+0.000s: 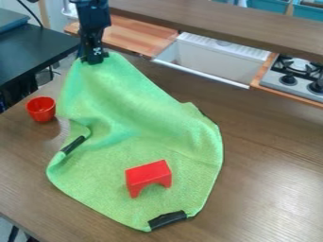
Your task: Unfold the cloth from bottom right to top left
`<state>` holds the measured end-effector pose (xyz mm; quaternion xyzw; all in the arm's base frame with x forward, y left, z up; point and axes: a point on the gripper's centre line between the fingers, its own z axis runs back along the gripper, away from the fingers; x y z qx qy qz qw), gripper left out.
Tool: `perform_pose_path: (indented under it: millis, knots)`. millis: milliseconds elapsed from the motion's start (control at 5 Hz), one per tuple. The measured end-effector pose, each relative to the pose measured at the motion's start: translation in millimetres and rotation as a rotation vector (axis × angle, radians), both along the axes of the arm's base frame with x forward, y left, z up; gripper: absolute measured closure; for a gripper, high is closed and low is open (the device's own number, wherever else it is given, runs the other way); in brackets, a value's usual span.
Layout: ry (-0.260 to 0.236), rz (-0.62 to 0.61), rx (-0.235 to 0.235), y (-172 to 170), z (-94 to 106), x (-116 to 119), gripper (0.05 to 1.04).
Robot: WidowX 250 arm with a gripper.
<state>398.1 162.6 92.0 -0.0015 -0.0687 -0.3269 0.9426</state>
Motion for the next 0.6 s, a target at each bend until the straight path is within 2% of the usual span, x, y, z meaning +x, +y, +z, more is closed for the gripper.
perform_pose_path:
  millis: [200,400,600]
  knots:
    - [-0.024,-0.024,-0.005,-1.1,-0.7,4.0,1.027]
    - [-0.083,-0.036,0.009,0.3,-2.5,12.4,1.006]
    - [-0.118,-0.028,0.022,2.4,-2.0,17.8,0.849]
